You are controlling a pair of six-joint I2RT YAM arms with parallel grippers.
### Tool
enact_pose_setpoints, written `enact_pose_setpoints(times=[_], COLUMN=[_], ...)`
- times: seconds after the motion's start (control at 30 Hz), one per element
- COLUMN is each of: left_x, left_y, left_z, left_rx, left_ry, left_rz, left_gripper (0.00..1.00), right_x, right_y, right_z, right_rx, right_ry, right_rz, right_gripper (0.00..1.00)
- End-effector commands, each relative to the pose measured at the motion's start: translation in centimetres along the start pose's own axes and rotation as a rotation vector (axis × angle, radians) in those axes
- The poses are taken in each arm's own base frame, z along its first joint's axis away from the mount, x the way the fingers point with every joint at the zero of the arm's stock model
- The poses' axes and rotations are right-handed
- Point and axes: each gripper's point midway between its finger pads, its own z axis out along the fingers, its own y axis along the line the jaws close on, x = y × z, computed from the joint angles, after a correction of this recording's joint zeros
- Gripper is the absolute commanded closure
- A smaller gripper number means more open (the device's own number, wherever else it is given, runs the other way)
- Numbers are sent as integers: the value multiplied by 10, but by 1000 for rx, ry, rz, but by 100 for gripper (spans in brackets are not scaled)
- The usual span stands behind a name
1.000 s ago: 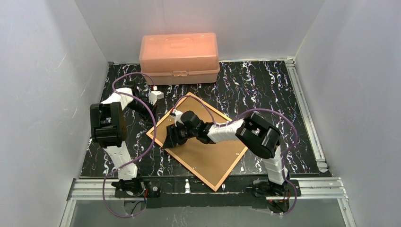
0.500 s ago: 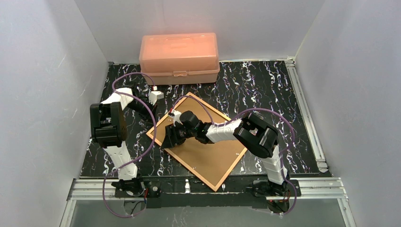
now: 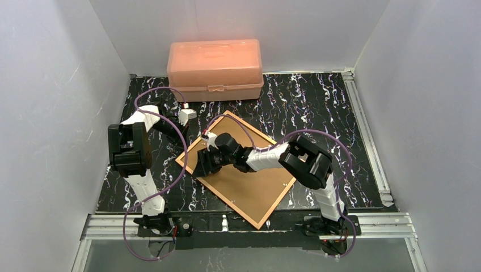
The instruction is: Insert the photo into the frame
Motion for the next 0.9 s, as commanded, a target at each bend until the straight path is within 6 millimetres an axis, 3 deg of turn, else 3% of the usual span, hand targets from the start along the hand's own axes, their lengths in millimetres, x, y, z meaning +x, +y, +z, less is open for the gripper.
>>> enact_pose_setpoints(times=[0.0, 0.27, 0.53, 0.63, 0.87], left_x=[3, 4, -3, -7, -3], left_y=[-28, -28, -28, -30, -29], left_z=[-6, -6, -15, -19, -19], left_rx=[75, 77, 62, 73, 67], left_ry=[7, 13, 7, 4, 24], left_rz=[-18, -17, -39, -61, -71], left_gripper=[99, 100, 100, 100, 100], right_x=[1, -1, -42, -39, -4], right_y=[2, 1, 43, 32, -1], right_z=[11, 10, -28, -35, -30], right_rx=[-10, 4, -57, 6, 80], right_ry=[-7, -22, -126, -113, -24], right_rz=[-10, -17, -122, -157, -142], right_gripper=[34, 35, 32, 31, 32])
